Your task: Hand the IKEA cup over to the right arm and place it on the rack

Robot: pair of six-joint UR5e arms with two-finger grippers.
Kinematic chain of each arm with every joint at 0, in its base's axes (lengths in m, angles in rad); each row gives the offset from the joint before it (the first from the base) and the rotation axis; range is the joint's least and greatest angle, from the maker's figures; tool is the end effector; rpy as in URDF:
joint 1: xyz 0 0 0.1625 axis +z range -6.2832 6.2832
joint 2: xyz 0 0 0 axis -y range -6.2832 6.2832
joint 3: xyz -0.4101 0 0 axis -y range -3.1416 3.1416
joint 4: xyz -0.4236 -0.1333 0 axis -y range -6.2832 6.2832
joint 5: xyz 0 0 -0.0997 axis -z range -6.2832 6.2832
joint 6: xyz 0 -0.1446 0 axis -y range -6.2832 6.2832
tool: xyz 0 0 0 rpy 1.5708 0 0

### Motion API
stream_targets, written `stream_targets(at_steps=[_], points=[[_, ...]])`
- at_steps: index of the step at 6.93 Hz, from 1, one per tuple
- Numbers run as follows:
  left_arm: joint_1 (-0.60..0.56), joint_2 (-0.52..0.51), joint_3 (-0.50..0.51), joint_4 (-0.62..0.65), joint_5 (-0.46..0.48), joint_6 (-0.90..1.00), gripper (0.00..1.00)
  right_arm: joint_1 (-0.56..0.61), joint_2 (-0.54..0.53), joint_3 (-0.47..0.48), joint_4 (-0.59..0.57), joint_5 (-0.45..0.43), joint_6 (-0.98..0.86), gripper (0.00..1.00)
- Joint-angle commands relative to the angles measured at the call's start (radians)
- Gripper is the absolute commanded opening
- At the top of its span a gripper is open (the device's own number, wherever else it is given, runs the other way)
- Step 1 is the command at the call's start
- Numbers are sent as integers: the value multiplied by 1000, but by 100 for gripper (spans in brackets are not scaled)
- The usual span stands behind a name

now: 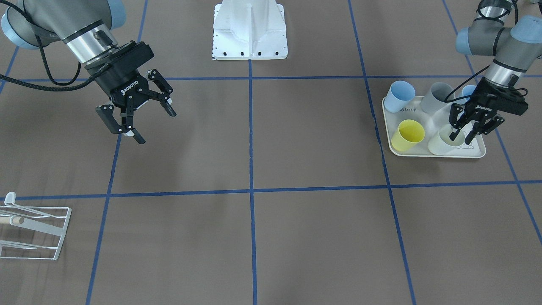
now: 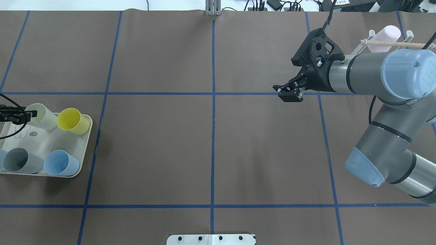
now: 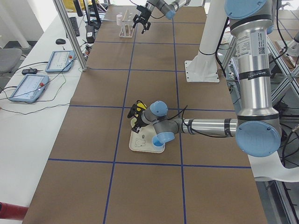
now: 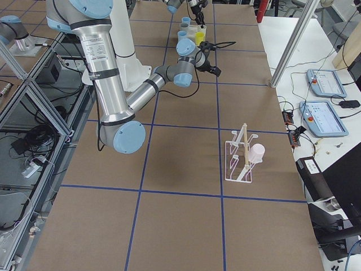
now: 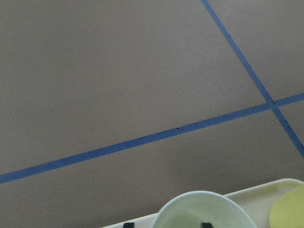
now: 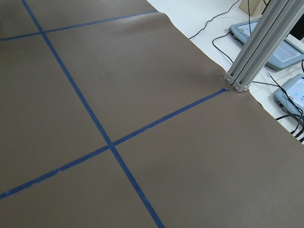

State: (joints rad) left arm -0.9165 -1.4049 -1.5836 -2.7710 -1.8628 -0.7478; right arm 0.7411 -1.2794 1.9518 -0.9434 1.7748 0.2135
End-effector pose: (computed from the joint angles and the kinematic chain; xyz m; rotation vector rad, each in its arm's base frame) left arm 0.2442 -0.4690 0.6145 0.6229 0.8720 0.0685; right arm -0.3815 -0.4901 0.2333 1.0579 -0.8134 -0.6566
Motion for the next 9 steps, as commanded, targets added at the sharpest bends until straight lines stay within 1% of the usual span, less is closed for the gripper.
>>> stream_targets(at_steps=[1,2,3,4,5,6,7,8,9], points=[[1,4,10,-15,-1,-1,28,-8,0,-1,0,0,1,100],[-1,4,7,-16,-3,-1,18,-11,0,-2,0,-2,1,100],[-2,7,4,-21,-4,-1,2,-14,2,-4,0,-2,1,100],[-5,12,1,-21,-4,1,0,-17,2,-8,0,-2,-2,100],[-13,11,-4,-19,-9,1,0,-22,2,-8,0,-3,-5,100],[-57,3,-7,-15,-16,5,0,-52,14,-27,3,-5,-14,100],[-134,-5,-15,-6,-86,80,0,-84,41,-63,74,-6,-11,100],[-228,-11,-38,-4,-210,114,0,-119,40,-115,215,-6,-10,100],[-272,-17,-100,13,-327,96,0,-155,40,-186,382,-8,-10,100]])
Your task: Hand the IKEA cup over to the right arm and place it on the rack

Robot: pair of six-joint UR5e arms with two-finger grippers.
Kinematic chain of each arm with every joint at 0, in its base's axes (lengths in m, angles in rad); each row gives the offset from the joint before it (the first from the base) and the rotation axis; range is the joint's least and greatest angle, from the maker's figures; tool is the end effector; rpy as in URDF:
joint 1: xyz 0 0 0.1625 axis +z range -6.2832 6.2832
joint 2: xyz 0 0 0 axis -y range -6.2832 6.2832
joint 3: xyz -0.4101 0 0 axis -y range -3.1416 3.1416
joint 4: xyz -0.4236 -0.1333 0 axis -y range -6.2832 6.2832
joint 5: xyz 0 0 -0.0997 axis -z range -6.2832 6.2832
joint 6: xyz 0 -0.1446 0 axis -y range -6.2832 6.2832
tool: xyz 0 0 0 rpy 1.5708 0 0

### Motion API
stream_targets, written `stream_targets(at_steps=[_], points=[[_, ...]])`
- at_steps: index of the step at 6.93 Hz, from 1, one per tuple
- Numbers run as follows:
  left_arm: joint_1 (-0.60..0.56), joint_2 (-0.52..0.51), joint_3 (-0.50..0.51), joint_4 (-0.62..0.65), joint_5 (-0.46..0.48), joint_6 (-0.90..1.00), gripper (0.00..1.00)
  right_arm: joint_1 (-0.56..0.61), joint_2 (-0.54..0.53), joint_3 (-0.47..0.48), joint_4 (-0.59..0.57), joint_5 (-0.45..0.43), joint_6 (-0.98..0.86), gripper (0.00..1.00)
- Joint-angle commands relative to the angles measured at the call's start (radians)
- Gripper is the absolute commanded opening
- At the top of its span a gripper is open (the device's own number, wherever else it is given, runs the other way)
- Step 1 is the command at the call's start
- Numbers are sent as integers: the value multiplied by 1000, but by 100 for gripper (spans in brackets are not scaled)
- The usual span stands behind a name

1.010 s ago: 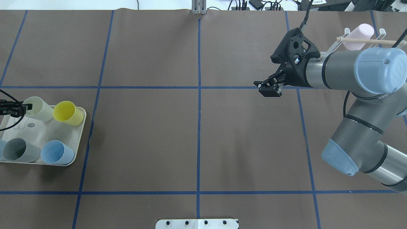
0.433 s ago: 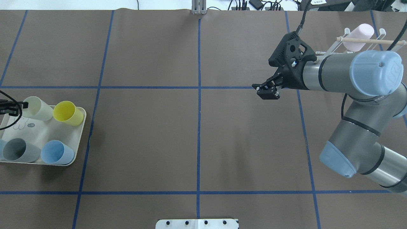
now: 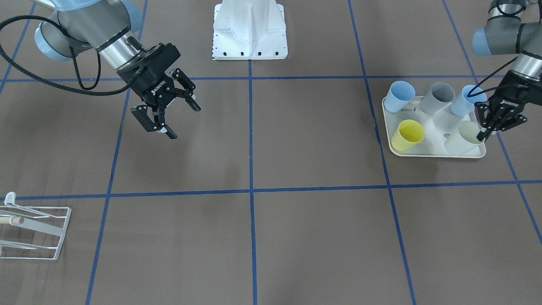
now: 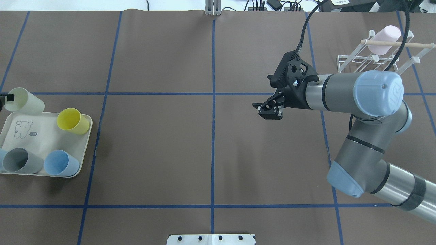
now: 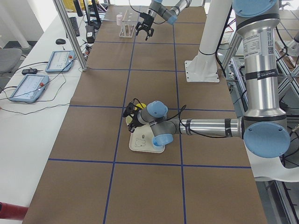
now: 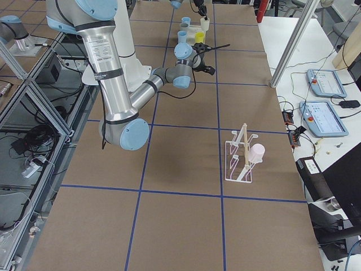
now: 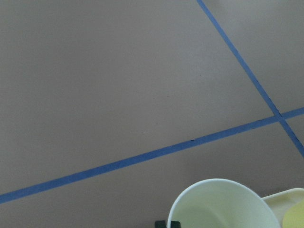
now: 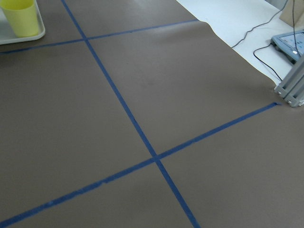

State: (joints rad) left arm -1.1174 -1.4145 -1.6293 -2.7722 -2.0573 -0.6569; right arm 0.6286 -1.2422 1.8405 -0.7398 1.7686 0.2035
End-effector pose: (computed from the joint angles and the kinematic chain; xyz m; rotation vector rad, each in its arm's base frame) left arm 0.1673 -0.4933 0.5775 0.6867 0.9371 0.0882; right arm -0.4534 -0.4593 0.2334 1.1407 -0.9352 -0.7454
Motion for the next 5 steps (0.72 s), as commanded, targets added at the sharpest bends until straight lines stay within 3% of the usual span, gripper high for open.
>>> stream_targets(at_steps=[1,3,5], points=[[-73,-21,-129,29,-199,-110,0,-71,3,-146,338,-6,5,100],[-58,-130,-257,22,-233,-525,0,-116,6,-298,640,-34,-4,100],[96,-231,-317,17,-212,-697,0,-157,45,-362,807,-40,-3,99]])
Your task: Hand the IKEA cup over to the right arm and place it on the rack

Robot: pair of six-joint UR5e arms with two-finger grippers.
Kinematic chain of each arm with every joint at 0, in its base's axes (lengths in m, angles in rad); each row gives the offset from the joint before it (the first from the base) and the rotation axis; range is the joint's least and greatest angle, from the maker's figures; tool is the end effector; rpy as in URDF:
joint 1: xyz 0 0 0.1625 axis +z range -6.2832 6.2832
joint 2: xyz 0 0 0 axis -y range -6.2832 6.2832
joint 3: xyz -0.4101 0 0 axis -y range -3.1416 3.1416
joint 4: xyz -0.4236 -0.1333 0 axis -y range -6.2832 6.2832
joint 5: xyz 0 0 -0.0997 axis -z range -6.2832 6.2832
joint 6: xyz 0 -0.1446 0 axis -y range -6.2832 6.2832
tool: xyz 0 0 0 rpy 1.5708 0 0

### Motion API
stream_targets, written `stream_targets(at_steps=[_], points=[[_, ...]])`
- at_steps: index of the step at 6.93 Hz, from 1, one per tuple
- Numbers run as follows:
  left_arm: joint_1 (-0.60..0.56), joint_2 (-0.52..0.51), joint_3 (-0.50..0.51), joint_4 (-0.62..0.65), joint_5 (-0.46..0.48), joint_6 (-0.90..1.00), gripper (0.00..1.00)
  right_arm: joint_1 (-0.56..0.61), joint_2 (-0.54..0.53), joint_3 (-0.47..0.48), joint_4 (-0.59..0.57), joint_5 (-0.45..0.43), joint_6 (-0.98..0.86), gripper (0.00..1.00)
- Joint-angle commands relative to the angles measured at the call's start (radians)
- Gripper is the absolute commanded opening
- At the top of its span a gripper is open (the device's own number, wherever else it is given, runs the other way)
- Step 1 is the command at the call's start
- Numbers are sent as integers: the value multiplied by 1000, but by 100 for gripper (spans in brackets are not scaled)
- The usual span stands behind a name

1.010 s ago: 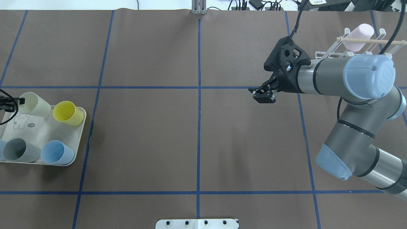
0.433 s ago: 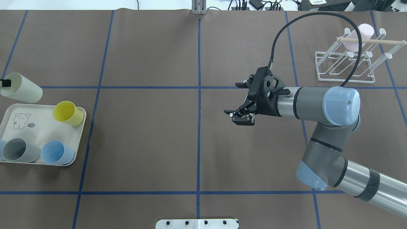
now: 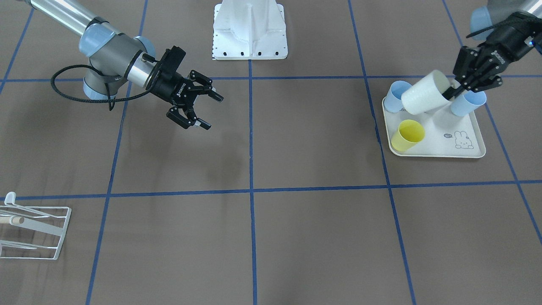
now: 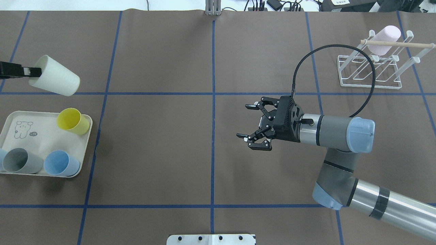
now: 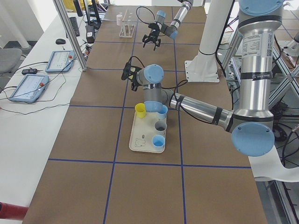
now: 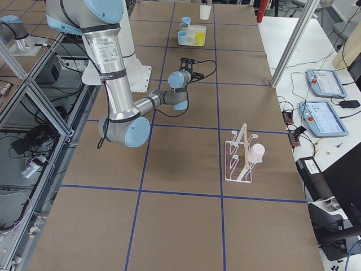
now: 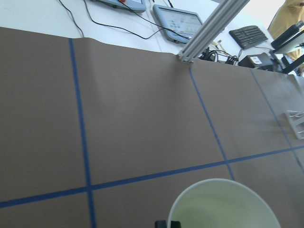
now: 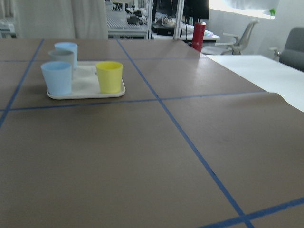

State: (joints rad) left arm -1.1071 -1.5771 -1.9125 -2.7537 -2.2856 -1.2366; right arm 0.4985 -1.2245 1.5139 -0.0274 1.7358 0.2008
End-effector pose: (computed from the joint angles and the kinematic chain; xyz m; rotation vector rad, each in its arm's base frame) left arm 0.1954 -0.4769 0.3329 0.5284 1.4476 -0.0666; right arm -0.5248 -0.4104 0.2941 1.4515 -1.2224 -0.7552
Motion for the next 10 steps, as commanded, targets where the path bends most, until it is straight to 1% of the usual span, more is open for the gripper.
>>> stream_targets(at_steps=[1,2,3,5,7,10], points=[[172,-143,-34,-1,94,-182,0,-44,55,-35,95,-36,2,99],[282,-187,-34,0,217,-213,0,-51,57,-34,99,-68,2,99],[350,-216,-34,0,292,-219,0,-54,56,-35,141,-74,2,99],[468,-273,-19,9,383,-222,0,-57,74,-34,158,-78,3,99],[535,-290,-3,9,440,-222,0,-57,83,-34,158,-82,8,99],[581,-337,61,9,494,-222,0,-60,86,-26,158,-82,9,99]])
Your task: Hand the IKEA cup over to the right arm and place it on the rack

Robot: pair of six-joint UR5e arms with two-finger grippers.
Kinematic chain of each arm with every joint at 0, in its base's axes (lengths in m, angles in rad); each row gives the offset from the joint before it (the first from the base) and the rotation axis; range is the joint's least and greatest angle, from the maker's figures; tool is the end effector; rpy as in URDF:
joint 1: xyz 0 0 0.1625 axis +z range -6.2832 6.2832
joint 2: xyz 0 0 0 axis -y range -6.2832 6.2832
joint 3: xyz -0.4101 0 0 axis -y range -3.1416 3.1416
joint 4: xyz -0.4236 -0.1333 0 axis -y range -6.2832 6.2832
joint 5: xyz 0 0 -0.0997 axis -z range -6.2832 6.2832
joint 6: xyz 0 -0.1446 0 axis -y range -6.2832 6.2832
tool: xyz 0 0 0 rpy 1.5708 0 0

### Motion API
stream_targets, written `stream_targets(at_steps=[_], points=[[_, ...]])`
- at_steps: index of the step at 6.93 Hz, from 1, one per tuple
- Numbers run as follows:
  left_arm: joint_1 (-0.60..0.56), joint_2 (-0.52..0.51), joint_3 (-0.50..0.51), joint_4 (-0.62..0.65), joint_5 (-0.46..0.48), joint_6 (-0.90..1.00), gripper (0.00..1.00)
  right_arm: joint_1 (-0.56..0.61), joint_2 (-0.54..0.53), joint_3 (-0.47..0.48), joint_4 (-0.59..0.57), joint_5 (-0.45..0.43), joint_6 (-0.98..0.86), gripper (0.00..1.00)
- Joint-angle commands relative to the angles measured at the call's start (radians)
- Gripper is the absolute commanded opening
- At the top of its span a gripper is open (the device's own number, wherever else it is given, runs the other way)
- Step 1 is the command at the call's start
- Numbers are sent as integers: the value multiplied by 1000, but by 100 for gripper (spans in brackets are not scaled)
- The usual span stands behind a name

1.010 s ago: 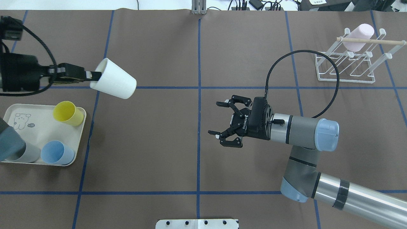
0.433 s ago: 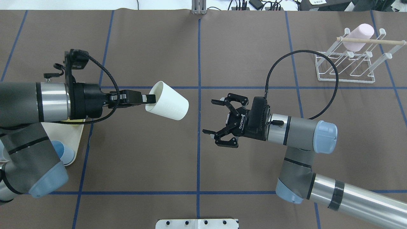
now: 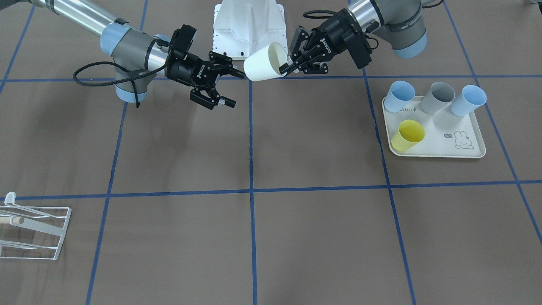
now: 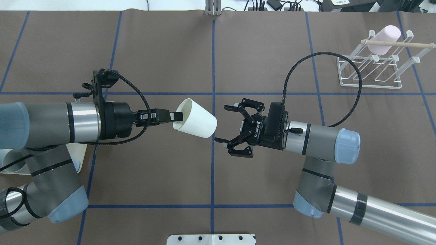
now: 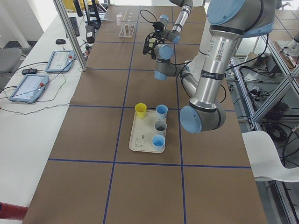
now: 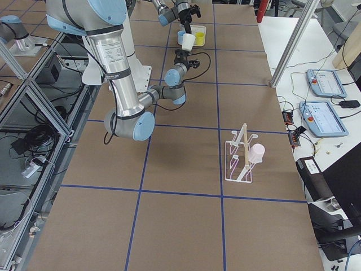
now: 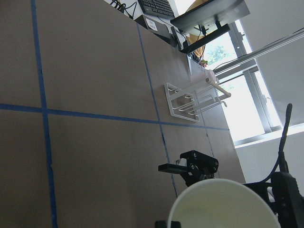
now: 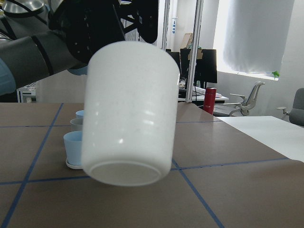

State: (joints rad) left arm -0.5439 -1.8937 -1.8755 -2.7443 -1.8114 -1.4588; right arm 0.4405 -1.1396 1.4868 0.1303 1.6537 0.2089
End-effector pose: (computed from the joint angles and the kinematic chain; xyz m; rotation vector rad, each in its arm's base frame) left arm 0.4511 -0.3883 0.1735 0.4135 1.7470 -0.0925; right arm -0.5379 -0.3877 0.2362 1.6220 -1.3519 -0.6495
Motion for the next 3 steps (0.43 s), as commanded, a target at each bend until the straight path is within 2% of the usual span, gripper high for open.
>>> stream_targets(at_steps=[1,3], points=[[18,-24,29,0,20,0,0,-5,1,1,0,0,0,99],[18,-41,38,0,18,0,0,-12,1,0,0,0,-3,99]])
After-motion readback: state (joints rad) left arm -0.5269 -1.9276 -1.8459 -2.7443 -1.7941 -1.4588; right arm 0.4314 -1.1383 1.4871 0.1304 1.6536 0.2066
